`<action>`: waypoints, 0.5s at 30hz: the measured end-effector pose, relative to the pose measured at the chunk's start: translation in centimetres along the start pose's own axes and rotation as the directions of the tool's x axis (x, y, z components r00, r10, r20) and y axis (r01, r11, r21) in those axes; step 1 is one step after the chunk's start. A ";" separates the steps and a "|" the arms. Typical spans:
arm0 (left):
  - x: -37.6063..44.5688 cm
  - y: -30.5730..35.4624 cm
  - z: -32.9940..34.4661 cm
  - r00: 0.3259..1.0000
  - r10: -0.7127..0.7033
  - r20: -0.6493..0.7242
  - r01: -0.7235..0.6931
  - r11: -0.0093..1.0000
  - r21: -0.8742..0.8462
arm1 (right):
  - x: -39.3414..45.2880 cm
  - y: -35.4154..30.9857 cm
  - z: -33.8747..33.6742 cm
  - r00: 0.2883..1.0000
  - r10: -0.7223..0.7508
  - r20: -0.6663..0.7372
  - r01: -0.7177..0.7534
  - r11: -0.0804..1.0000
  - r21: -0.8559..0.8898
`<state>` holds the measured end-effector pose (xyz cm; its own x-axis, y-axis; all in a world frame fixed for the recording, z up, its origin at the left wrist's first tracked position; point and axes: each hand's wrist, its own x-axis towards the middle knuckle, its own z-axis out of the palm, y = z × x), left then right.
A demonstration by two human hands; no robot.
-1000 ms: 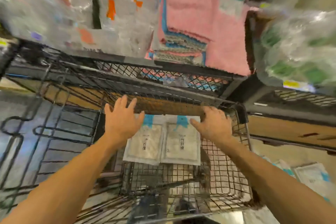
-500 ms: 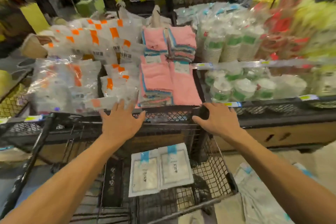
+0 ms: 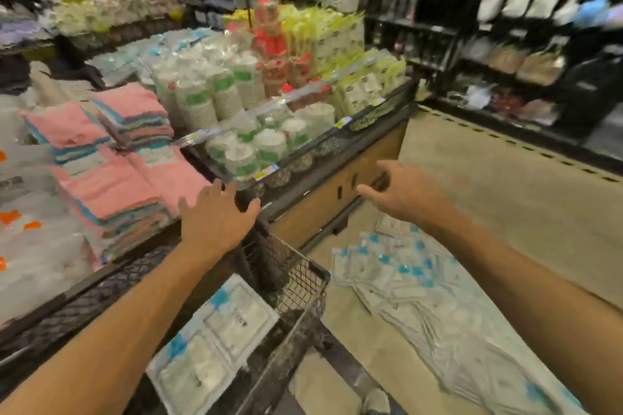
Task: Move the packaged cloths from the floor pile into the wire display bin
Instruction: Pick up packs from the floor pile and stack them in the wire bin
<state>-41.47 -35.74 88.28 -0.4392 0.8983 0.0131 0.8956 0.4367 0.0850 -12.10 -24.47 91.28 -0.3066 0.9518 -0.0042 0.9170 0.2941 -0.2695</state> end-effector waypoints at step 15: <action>1.1 29.1 3.7 0.896 0.429 0.116 -0.427 0.903 -0.036 | -10.8 28.5 -4.5 0.862 0.501 -0.071 -0.499 0.865 0.052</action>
<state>-15.60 -21.90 87.09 -0.0015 0.9977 -0.0676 0.9942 0.0088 0.1074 18.54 -25.99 87.97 0.2133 0.9744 -0.0706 0.9330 -0.2246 -0.2813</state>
